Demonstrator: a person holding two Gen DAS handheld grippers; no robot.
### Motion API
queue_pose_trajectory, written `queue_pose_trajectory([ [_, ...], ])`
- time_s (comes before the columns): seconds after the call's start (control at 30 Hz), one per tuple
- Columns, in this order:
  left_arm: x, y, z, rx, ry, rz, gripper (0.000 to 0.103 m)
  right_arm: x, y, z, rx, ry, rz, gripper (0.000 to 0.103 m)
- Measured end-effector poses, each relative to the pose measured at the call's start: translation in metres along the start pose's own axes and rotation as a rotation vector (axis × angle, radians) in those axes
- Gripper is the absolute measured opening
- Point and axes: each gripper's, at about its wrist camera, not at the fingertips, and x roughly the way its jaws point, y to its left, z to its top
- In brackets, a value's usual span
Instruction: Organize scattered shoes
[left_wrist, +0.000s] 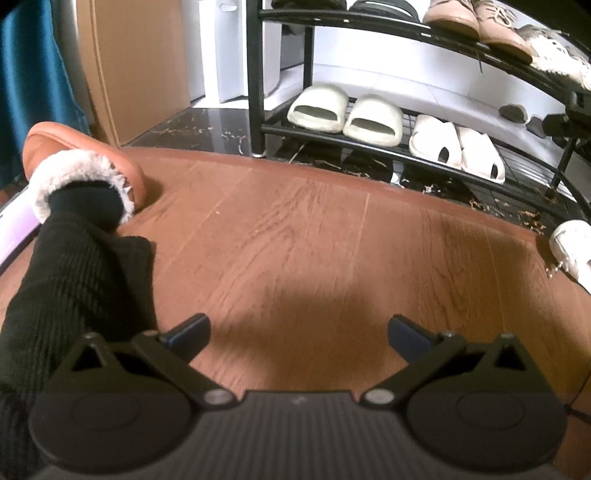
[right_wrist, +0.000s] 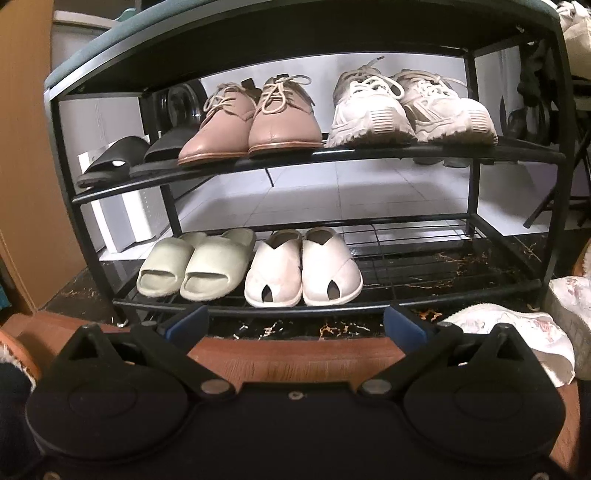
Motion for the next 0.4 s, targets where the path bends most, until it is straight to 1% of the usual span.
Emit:
queue_pose_trajectory([
  [0.07, -0.002, 0.001, 0.0, -0.002, -0.012, -0.011, 0.102, -0.004, 0.002, -0.002, 0.002, 0.005, 0.008, 0.103],
  [0.2, -0.007, 0.001, -0.001, -0.004, -0.052, -0.01, 0.102, -0.012, 0.002, -0.006, 0.001, 0.006, 0.015, 0.103],
  [0.4, -0.006, -0.002, 0.0, 0.014, -0.041, -0.005, 0.102, -0.019, 0.001, -0.01, 0.016, 0.011, 0.004, 0.103],
])
